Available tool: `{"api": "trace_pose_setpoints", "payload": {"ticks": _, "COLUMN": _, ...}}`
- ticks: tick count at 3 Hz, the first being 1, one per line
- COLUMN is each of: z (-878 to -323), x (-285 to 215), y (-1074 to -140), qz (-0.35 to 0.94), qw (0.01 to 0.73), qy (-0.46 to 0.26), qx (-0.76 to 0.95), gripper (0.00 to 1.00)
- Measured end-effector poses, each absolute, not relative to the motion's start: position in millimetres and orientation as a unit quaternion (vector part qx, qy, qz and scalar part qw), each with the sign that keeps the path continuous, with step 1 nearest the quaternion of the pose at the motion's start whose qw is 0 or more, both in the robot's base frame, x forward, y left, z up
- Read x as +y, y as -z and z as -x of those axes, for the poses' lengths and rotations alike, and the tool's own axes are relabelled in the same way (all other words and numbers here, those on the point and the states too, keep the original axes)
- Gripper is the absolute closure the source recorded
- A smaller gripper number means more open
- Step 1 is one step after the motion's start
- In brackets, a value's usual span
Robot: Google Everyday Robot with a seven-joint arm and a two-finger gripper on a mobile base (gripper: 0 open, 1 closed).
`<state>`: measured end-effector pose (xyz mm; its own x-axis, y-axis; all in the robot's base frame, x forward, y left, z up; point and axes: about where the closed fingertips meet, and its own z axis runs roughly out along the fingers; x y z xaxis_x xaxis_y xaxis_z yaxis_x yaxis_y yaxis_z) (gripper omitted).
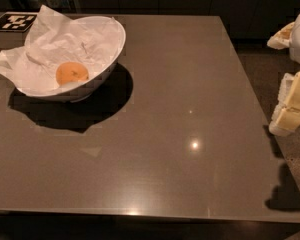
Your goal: Pick orange from white bowl
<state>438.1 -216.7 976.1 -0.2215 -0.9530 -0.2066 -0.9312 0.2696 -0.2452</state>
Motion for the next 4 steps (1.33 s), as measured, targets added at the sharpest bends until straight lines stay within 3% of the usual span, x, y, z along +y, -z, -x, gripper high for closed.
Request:
{"api": "trace_pose_setpoints", "payload": {"ticks": 2, "z": -442, "x": -187, "y": -990, "qz": 0.612, "qw": 0.154, "qy": 0.020, "qx": 0.776, "gripper": 0.00}}
{"api": "trace_pose_setpoints", "payload": {"ticks": 4, "z": -450, "x": -102, "y": -1002, "qz": 0.657, "qw": 0.135, "qy": 0.006, "qx": 0.742, "gripper": 0.00}}
